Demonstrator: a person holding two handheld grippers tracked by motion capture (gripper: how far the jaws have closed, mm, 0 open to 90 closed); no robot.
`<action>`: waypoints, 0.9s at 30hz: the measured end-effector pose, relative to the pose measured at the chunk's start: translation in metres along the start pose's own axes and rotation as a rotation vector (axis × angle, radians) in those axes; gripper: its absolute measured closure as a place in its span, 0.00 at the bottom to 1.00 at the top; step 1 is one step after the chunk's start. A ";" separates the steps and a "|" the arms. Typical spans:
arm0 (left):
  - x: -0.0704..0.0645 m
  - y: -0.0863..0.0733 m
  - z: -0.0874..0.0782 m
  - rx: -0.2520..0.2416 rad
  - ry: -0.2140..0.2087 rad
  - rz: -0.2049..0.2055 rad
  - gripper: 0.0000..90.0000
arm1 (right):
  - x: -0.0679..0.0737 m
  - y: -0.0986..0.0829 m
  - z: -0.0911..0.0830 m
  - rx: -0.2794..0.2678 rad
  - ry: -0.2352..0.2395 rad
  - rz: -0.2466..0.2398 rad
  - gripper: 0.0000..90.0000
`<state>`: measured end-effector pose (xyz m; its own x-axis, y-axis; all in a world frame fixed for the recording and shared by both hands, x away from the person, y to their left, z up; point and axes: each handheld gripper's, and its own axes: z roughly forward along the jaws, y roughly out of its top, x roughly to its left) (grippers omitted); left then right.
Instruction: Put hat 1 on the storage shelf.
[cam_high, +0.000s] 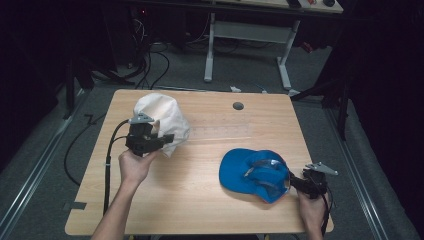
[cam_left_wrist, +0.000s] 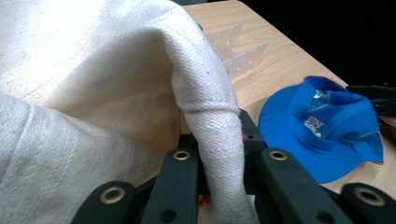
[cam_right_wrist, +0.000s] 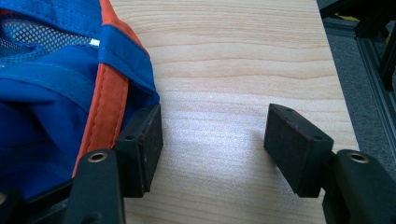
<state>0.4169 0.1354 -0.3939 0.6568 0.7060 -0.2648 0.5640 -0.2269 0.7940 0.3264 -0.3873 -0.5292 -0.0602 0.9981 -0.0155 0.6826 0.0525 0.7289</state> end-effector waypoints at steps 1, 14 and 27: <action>0.001 0.001 0.001 0.003 0.000 0.001 0.91 | 0.000 0.000 0.000 0.000 0.001 0.000 0.42; 0.009 0.018 0.009 0.020 0.018 0.011 0.91 | 0.000 0.000 0.000 0.000 0.001 0.000 0.42; 0.015 0.033 0.021 0.050 0.030 0.031 0.91 | 0.000 0.000 0.000 0.000 0.001 0.001 0.42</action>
<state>0.4560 0.1248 -0.3829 0.6593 0.7180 -0.2231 0.5684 -0.2818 0.7730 0.3264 -0.3875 -0.5292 -0.0604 0.9981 -0.0135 0.6824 0.0511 0.7292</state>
